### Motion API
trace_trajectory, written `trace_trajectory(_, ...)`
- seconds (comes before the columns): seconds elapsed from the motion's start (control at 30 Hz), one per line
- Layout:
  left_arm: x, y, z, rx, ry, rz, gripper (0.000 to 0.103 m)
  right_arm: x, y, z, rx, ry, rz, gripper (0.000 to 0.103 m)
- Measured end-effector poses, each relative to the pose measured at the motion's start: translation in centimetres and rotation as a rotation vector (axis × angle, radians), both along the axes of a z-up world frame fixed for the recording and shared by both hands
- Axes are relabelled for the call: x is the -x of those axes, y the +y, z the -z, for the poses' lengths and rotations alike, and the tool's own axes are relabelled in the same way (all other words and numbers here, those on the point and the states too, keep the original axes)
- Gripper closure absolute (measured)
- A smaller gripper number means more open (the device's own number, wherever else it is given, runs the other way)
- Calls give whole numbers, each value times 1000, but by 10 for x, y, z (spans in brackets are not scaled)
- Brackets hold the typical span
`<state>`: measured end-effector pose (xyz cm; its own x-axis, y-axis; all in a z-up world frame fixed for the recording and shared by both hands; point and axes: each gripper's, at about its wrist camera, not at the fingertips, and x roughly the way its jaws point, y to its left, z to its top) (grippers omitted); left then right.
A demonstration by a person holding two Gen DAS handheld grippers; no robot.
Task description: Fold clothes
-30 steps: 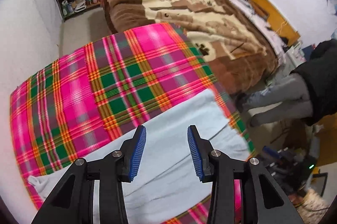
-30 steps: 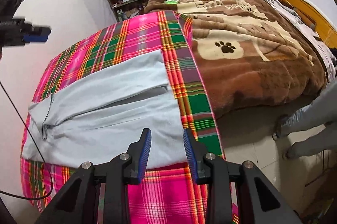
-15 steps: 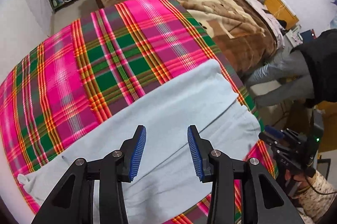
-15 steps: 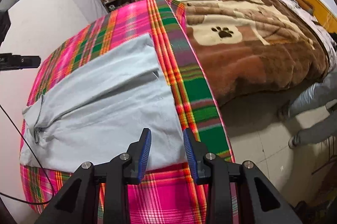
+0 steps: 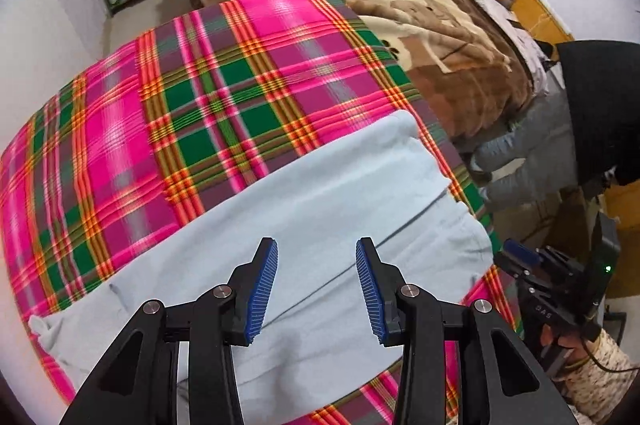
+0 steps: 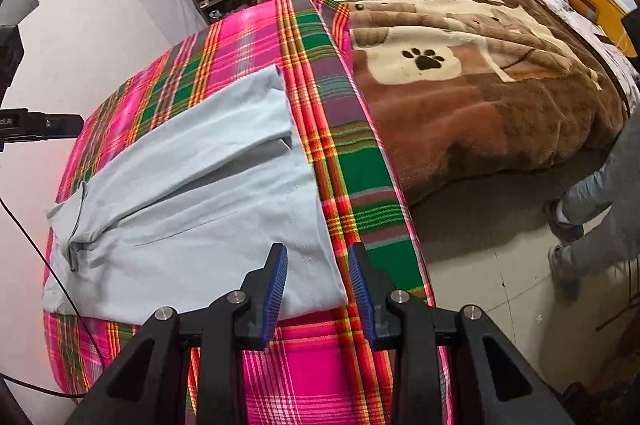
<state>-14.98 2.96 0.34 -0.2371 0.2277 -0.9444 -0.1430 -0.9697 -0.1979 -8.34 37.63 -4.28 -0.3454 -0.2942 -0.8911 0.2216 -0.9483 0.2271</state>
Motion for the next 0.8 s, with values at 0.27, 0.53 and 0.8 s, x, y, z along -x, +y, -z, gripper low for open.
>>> trace_trajectory(0.27,-1,3,-24,50,19,3,60,7,-9,-6,-2,-11,-80,70)
trace_trajectory(0.53,-7,-10,-30,9,38,-65,60,14,-21,-11,-49,16,-169,70)
trace_trajectory(0.8,-22,-25,-7,-20,26,-127,60,18,-24,-7,-50,39,-211,70)
